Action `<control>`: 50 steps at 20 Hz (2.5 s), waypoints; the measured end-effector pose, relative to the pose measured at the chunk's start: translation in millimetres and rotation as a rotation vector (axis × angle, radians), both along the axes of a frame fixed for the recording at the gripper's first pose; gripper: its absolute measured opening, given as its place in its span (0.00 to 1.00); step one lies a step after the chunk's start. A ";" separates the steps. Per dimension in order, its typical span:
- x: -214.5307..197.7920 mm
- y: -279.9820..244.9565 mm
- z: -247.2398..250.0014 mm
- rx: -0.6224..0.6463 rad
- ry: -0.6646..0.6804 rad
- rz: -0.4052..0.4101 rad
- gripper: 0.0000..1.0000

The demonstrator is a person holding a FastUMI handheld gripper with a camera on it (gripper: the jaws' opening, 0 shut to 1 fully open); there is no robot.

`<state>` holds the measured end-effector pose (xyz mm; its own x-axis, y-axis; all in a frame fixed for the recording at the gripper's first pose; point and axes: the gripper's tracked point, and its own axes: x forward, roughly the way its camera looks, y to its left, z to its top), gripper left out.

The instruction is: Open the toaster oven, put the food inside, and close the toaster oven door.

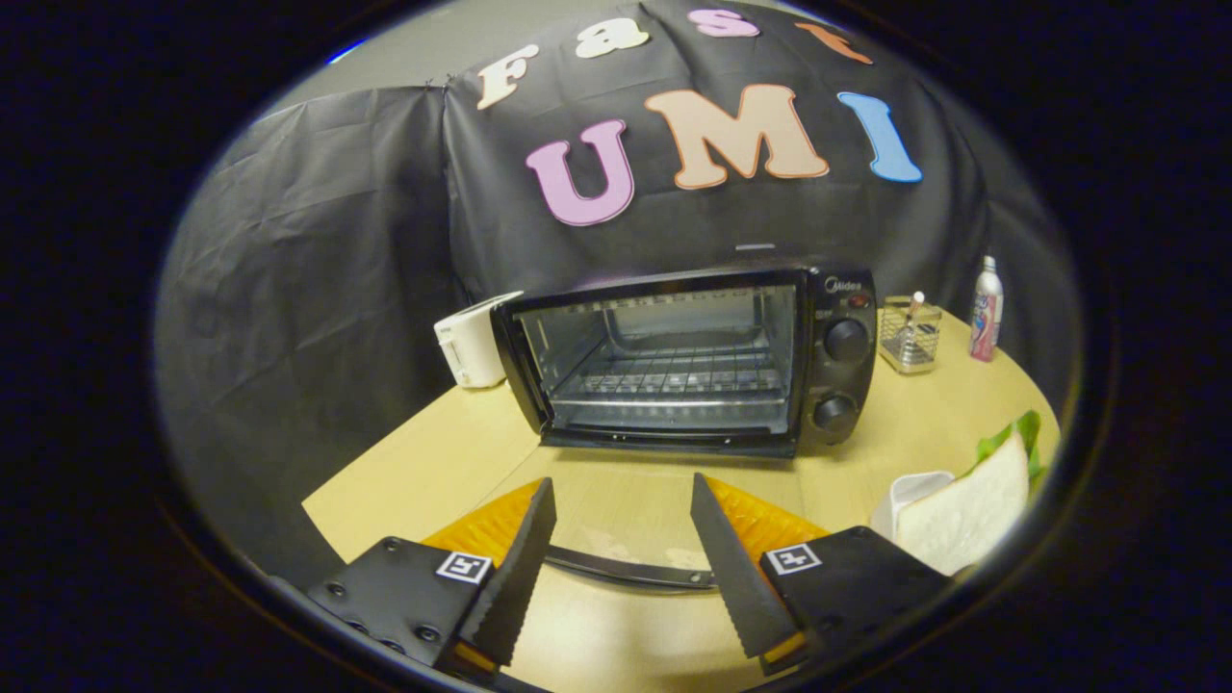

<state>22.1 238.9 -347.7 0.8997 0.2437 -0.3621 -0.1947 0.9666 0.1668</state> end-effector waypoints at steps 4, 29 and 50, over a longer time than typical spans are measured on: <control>-9.1 -34.3 32.9 0.002 0.012 0.062 0.88; -65.5 -279.5 -11.3 0.208 0.671 -0.140 0.88; -70.3 -223.4 -21.1 0.268 0.665 -0.062 0.34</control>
<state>-48.2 15.5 -368.9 0.5244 0.3562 -0.7734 0.0846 0.8820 0.4636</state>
